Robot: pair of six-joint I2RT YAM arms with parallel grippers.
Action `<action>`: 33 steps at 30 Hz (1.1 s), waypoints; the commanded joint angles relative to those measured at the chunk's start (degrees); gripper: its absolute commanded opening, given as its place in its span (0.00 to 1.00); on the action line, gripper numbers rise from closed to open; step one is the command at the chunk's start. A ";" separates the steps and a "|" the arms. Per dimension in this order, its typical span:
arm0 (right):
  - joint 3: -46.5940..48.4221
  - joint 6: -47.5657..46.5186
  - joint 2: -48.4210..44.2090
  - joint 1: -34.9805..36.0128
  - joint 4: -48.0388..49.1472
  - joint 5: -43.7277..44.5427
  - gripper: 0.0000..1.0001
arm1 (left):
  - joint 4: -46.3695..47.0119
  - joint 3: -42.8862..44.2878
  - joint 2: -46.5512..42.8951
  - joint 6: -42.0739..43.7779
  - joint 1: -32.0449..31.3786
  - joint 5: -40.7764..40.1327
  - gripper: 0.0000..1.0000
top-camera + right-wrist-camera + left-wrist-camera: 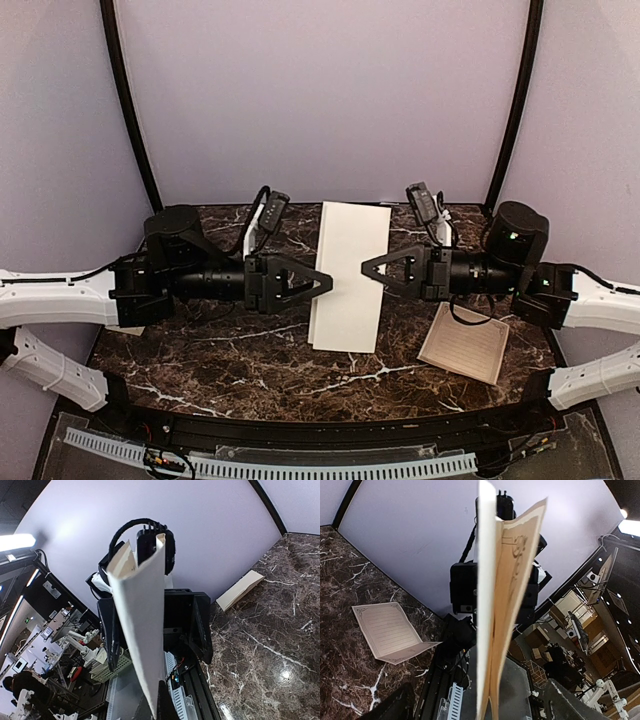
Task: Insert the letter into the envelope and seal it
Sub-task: Fold the letter.
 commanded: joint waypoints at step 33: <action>0.79 0.55 -3.59 -4.39 3.20 6.80 0.06 | 5.53 2.19 4.62 -1.39 0.06 11.21 0.00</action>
